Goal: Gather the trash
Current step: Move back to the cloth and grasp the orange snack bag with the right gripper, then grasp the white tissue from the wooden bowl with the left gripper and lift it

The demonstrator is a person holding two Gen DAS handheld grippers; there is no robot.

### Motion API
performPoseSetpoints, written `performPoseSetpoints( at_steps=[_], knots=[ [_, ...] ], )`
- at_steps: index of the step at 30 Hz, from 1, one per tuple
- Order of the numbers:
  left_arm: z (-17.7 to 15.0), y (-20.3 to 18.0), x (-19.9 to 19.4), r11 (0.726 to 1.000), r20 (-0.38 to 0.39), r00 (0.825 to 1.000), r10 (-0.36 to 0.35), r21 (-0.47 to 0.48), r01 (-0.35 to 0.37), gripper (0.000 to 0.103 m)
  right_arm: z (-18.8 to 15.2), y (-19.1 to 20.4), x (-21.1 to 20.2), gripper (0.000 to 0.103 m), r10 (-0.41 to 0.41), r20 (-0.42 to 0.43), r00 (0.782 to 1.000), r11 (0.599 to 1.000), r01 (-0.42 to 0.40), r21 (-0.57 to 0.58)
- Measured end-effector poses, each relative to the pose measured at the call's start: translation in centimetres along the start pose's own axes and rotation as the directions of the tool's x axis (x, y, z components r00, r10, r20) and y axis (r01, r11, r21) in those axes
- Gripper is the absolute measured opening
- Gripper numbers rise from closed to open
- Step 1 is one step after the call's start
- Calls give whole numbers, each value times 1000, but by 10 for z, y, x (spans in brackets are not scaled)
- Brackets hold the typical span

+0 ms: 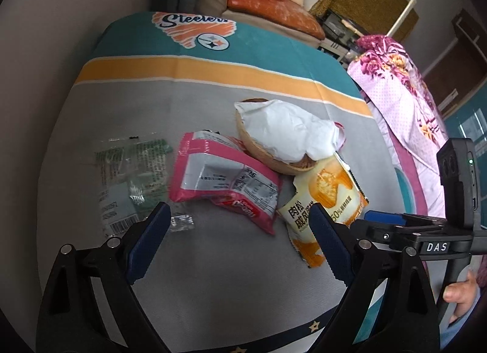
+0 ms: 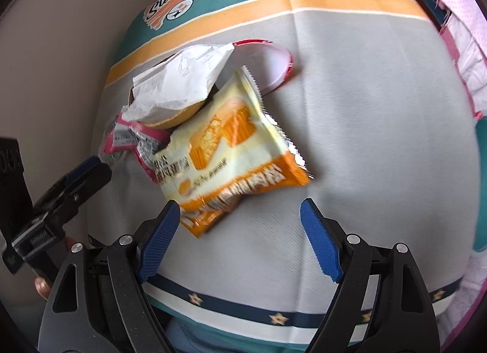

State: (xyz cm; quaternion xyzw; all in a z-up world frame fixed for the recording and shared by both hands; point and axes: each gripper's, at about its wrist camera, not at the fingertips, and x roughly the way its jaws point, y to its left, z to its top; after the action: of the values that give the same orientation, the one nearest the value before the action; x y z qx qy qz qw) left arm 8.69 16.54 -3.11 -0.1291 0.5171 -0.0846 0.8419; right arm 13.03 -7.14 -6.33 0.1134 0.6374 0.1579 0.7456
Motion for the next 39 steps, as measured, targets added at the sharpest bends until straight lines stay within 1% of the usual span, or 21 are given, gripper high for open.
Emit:
performPoseSetpoints(
  at_steps=[4,7,8,9,10,12,16,22,25,30,34,37,38,39],
  knots=[
    [0,8,0,1000,1,1000,5,-9,-5,92,7,-1,14,77,11,9,1000,998,-12,68],
    [0,13,1,1000,-5,1000,1,-20,-1,92,11,-1,16,76,0,39,999,997,-3,80],
    [0,13,1,1000,-8,1000,2,-20,-2,92,12,-1,15,60,-4,50,999,997,0,76],
    [0,13,2,1000,-9,1000,2,-19,-2,92,13,-1,16,34,4,52,999,997,-8,74],
    [1,12,2,1000,-11,1000,3,-14,-3,92,13,-3,17,29,18,43,999,997,-21,79],
    [2,8,3,1000,-11,1000,7,-1,-7,92,13,-2,15,23,13,49,999,998,-16,60],
    [8,-3,4,1000,-6,1000,1,26,-1,92,11,-4,1,21,-21,66,998,1000,20,10],
    [29,-36,11,992,0,1000,-3,124,3,92,7,-32,-27,20,-52,102,993,998,49,27],
    [46,-57,22,980,0,1000,17,198,-17,92,9,-43,-38,20,-61,126,990,998,56,37],
    [69,-80,54,951,-38,997,63,305,-49,92,17,-57,-48,21,-35,141,989,998,27,54],
    [76,-82,80,945,-86,992,88,323,-56,91,25,-67,-52,21,-17,149,989,998,7,67],
    [78,-81,94,949,-126,989,75,314,-32,82,27,-74,-53,21,-4,155,988,997,-7,71],
    [77,-81,97,951,-139,988,61,310,-16,80,28,-75,-53,21,2,156,988,997,-14,74],
    [77,-82,97,949,-123,990,64,314,-22,78,29,-77,-53,21,8,157,988,997,-20,78]
  ],
)
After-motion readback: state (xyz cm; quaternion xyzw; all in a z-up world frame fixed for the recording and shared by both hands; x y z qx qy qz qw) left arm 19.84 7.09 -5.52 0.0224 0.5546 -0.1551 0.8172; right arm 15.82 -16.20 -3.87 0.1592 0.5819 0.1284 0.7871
